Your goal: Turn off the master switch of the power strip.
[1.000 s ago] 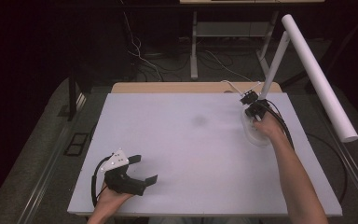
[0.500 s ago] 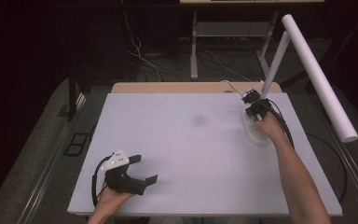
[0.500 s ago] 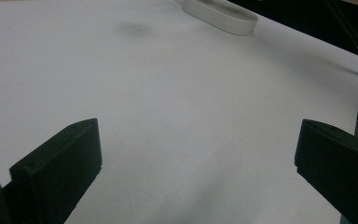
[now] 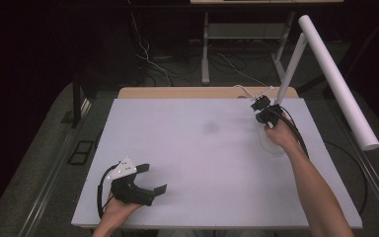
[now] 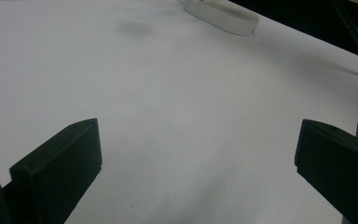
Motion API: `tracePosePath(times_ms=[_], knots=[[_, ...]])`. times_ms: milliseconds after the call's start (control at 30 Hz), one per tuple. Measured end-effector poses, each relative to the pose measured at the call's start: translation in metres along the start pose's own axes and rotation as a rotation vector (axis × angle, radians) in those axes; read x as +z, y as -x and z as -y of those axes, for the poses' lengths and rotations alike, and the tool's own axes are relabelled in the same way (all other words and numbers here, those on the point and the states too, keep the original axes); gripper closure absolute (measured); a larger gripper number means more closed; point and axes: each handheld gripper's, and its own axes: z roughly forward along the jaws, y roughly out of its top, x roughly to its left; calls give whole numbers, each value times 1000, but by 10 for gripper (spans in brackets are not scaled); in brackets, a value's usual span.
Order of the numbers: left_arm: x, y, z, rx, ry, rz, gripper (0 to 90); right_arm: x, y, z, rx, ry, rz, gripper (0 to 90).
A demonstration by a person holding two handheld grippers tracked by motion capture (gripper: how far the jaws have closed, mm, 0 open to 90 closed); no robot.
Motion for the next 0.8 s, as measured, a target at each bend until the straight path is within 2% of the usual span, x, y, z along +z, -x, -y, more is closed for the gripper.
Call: tracePosePath(times_ms=[367, 800], knots=[[0, 1, 0, -1, 1, -2, 0, -21, -4, -1, -5, 45, -27, 893], [1, 1, -1, 5, 1, 0, 0, -48, -19, -2, -5, 94, -72, 864]])
